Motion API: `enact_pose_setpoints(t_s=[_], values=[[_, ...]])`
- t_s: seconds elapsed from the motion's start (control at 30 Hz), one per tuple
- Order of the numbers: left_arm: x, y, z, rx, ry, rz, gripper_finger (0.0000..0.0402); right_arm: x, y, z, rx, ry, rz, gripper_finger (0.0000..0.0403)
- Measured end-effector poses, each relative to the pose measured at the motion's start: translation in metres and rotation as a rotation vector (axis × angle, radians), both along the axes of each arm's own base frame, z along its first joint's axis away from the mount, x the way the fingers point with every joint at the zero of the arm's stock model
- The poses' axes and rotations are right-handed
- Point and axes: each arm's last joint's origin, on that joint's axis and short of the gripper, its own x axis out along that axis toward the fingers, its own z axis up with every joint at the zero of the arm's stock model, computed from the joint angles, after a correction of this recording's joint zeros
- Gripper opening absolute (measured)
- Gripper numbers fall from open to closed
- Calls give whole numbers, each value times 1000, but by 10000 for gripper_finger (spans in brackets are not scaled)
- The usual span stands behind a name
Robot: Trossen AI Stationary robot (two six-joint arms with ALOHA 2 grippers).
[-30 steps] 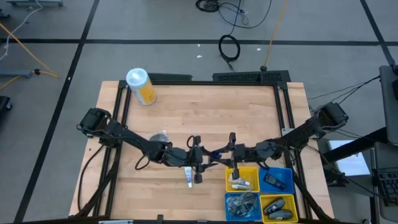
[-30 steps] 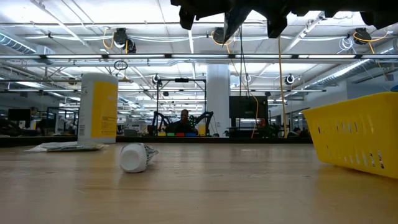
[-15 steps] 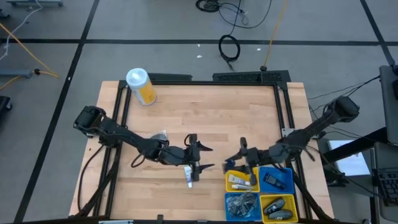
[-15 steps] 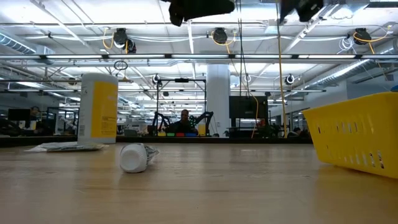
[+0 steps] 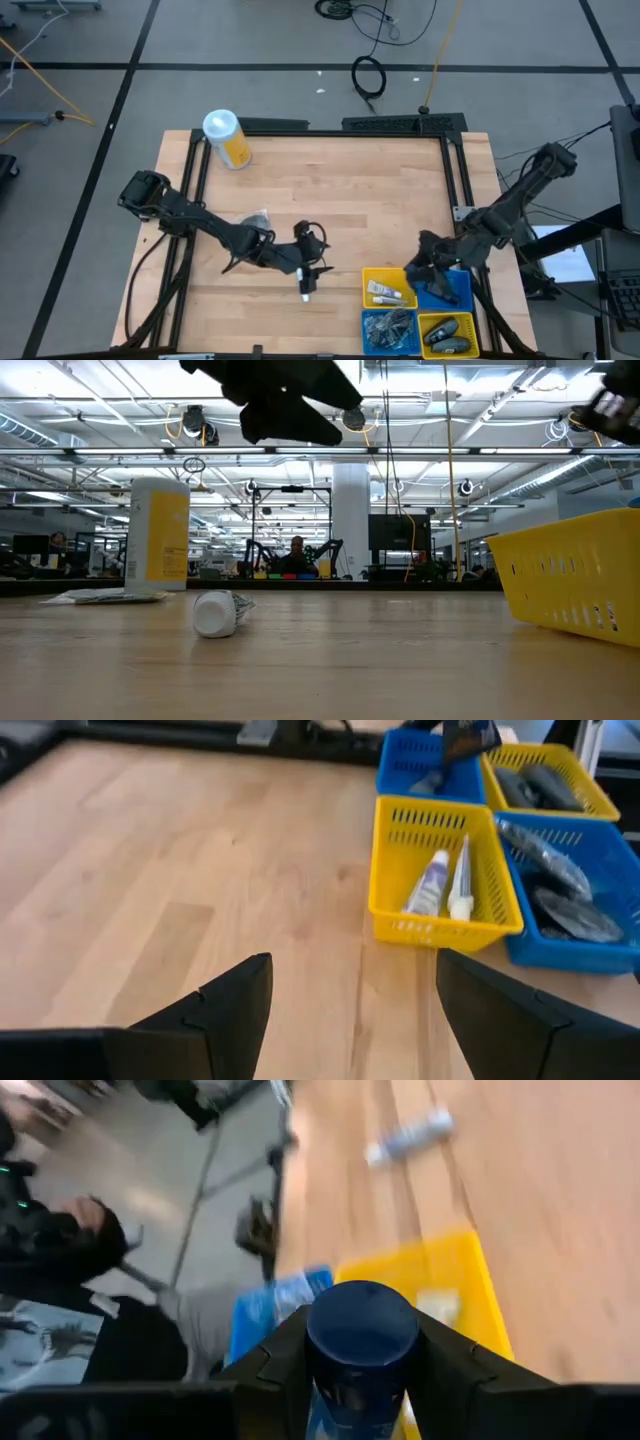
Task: Pick & Place Travel size toiletries
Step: Put the black shave cream into the top blue bin, then put the white toothpaste into the top yellow bin
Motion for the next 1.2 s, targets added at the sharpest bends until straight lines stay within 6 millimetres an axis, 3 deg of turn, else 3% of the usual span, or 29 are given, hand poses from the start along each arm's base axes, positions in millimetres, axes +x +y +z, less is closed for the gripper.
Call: enact_pose_setpoints(t_s=[0.3, 0.57, 0.93, 1.2], values=[[-3, -4, -3, -47, 44, -20, 266, -18, 9, -21, 197, 455, 56, 115], [-3, -4, -4, -53, 48, -27, 260, -24, 13, -41, 172, 742, 22, 115], [-5, -3, -7, -56, 86, -17, 258, -25, 14, -47, 146, 821, 29, 115], [-8, -2, -11, -91, 130, 18, 261, -26, 12, -48, 121, 828, 33, 217]])
